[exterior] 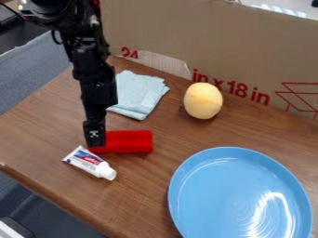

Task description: Move the red object to the left side of the table

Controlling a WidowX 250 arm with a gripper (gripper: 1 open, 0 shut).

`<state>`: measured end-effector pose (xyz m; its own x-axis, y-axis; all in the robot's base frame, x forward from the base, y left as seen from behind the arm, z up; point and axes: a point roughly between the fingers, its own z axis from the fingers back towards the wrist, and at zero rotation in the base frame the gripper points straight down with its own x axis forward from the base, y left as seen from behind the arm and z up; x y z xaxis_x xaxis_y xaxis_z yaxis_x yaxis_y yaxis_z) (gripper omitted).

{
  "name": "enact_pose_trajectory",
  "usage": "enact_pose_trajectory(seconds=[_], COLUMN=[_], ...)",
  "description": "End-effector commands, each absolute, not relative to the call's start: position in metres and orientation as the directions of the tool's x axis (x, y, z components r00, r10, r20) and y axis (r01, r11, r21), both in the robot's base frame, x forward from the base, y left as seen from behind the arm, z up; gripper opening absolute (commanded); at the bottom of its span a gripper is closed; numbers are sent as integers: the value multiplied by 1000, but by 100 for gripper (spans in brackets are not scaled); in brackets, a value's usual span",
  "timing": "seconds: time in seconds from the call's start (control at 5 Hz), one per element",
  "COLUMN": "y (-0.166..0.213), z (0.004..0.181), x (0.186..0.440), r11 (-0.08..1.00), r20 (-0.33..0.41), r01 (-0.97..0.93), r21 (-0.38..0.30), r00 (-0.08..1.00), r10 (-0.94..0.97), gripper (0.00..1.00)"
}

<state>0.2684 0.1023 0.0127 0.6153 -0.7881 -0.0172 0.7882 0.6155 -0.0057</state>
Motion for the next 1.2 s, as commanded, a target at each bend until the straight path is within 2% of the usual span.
enact_pose_trajectory(seconds=[0.0,0.4,0.6,1.0], y=[109,105,96,111], z=[31,24,31,22], x=[283,277,278,282], r11=[600,591,594,591], r20=[-25,-43,-65,-79], r01=[796,801,798,800], r21=[77,92,98,107], r00=[603,596,601,599], r10=[-797,-802,-797,-797], gripper=[100,100,100,100])
